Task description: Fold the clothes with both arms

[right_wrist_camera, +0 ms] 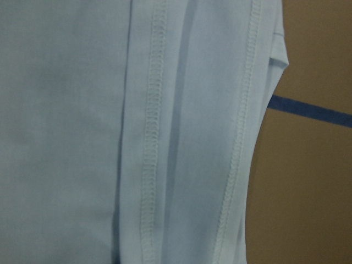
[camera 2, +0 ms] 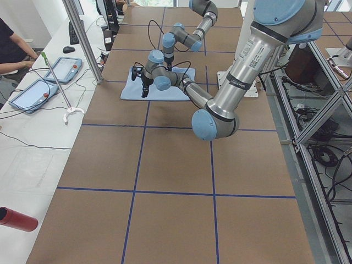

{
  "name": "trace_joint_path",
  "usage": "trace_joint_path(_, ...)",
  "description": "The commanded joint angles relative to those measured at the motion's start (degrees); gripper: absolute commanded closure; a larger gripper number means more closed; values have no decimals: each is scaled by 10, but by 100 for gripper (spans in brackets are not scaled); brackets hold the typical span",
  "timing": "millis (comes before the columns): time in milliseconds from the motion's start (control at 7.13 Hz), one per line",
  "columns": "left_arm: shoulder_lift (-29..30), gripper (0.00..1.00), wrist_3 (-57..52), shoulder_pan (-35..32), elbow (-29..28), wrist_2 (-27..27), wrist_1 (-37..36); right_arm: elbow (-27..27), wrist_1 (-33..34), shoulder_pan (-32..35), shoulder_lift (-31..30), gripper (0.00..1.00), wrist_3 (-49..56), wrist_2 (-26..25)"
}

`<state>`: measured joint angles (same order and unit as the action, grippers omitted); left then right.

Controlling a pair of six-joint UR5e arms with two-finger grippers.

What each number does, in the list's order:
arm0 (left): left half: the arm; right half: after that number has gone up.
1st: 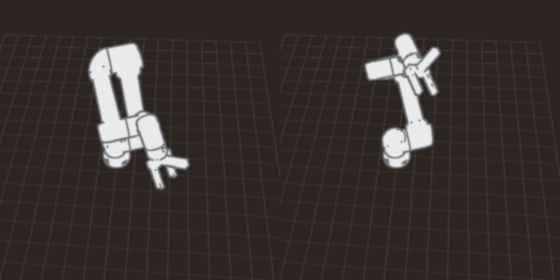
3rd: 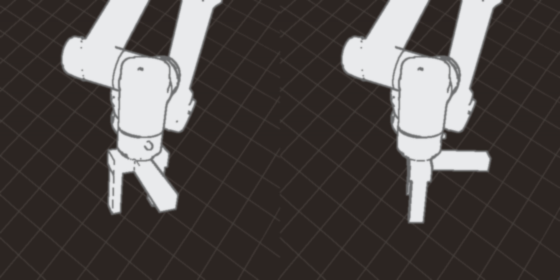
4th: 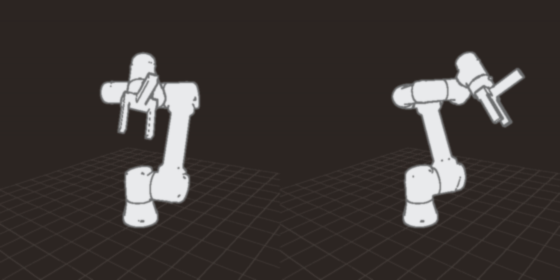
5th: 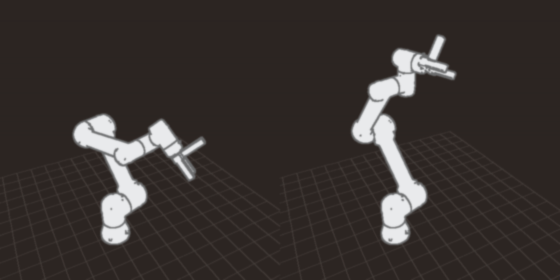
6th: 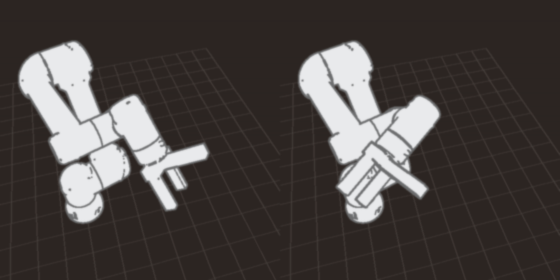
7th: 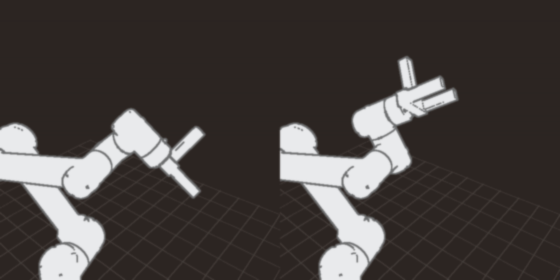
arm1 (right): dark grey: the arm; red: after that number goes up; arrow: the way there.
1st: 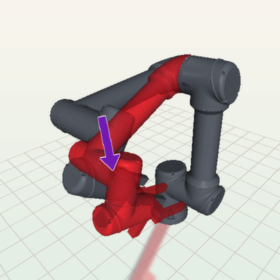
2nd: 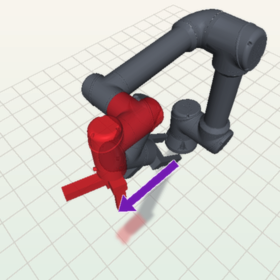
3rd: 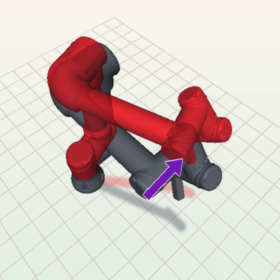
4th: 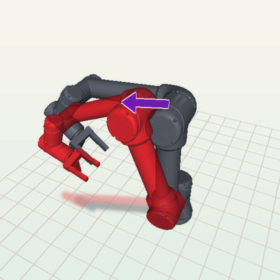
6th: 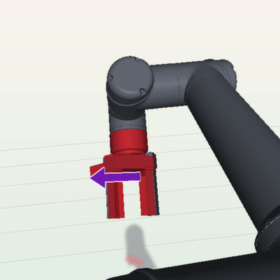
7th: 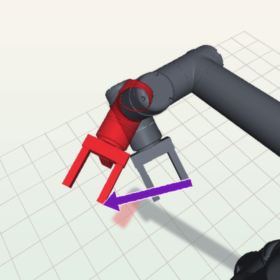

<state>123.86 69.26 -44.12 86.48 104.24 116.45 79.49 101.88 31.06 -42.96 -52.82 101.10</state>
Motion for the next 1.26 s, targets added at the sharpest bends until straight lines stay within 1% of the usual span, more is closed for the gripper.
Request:
trace_joint_path(0, 1, 0, 0, 0, 0, 0, 0, 0, 1, 0, -3, 0, 1, 1)
trace_joint_path(280, 1, 0, 0, 0, 0, 0, 0, 0, 3, 4, -6, 0, 3, 1)
trace_joint_path(421, 2, 0, 2, 0, 0, 0, 0, 3, 6, 19, -6, 0, 17, 2)
trace_joint_path(841, 4, 0, 3, 1, 0, 0, 0, 6, 7, 32, -35, 0, 30, 4)
trace_joint_path(1121, 4, 0, 3, 1, 0, 0, 0, 17, 11, 46, -37, 0, 33, 12)
